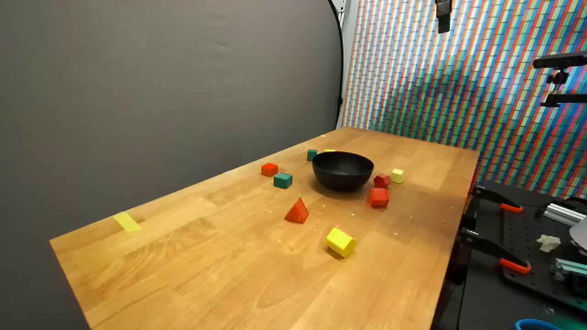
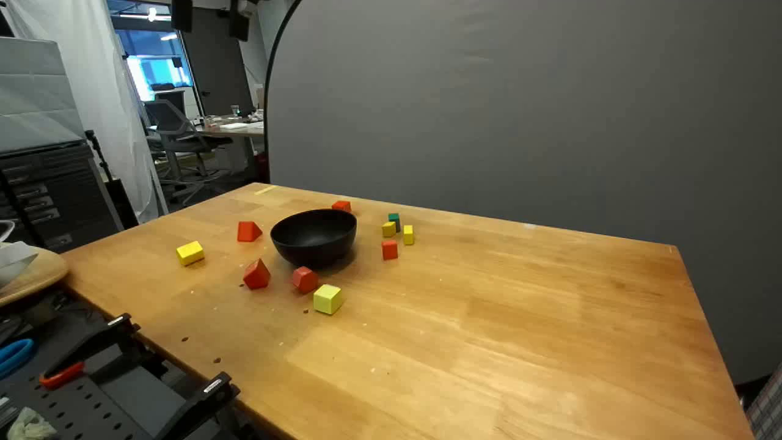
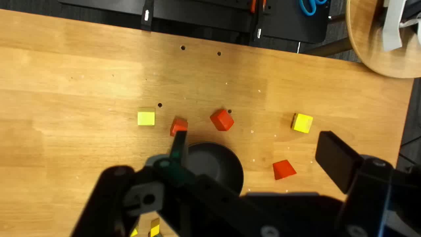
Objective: Put all the blocks in the bowl
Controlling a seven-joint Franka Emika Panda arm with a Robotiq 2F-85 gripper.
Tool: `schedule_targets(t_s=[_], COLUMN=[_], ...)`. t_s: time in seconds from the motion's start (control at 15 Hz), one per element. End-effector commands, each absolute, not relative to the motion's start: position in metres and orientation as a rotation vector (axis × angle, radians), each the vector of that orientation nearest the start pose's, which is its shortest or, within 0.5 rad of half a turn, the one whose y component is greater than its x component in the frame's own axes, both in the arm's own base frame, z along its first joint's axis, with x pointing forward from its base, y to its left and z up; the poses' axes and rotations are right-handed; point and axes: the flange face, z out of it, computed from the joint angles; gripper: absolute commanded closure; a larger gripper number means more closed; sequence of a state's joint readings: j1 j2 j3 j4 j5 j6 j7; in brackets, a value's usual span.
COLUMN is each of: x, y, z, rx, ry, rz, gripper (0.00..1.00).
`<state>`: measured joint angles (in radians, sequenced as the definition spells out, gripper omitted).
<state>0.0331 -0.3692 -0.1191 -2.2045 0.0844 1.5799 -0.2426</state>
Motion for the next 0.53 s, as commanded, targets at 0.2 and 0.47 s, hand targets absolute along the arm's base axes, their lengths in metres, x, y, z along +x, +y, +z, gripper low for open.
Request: schedule_targets(t_s=[0.2,0.47], x=[0.4135,0.4180], y=[-0.0311,-0.0238], z=[0.5151,0.5140], rx=[-2.949,-2.993], ry=[-0.234,-0.238], rz=[0.336,0.328], gripper=[0.00,0.00])
